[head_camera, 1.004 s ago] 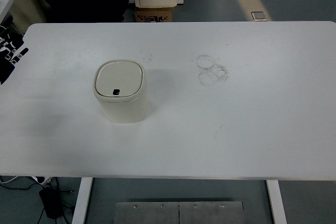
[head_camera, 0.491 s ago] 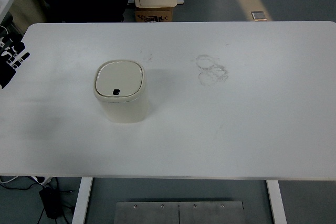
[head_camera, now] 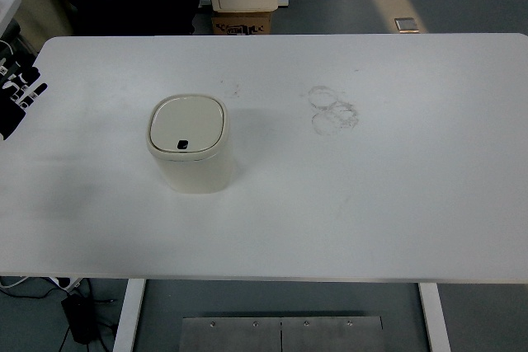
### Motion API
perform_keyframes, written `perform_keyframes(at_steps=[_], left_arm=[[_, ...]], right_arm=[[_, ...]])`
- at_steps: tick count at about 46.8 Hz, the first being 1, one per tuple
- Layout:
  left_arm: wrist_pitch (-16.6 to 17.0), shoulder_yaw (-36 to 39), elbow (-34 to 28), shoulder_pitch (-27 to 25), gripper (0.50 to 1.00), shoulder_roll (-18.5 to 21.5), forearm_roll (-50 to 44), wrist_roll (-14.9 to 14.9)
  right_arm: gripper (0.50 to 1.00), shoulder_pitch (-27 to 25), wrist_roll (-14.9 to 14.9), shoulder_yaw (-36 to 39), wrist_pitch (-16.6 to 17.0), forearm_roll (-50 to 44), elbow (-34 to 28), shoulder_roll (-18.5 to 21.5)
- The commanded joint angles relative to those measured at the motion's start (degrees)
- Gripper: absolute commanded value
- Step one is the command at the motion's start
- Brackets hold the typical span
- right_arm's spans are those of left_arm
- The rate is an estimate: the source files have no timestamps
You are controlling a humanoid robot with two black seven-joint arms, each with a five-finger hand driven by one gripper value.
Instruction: Open trash bin
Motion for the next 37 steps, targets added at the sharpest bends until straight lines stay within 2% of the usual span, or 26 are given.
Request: perform_keyframes(at_steps=[1,17,23,29,37], left_arm=[[0.16,0.06,0.06,0.06,1.000,-0.08,0.00,0.00],[0.86,0.14,-0.20,-0.47,1.000,-0.70,0.09,0.09],[1.30,0.23,-1.43,-1.00,1.000,0.36,0.09,0.26],[2.62,0.23,-6.61,-1.96,1.000,4.04,0.09,0.44],[7.63,0.23,-17.15,-2.14,1.000,9.84,0.09,0.70]], right_arm=[[0.991,0.00,0.00,0.00,0.01,0.00,0.00,0.00],[0.991,0.00,0.00,0.00,0.01,0.00,0.00,0.00],[0.991,0.00,0.00,0.00,0.01,0.00,0.00,0.00],[0.991,0.00,0.00,0.00,0.01,0.00,0.00,0.00],[0.991,0.00,0.00,0.00,0.01,0.00,0.00,0.00]])
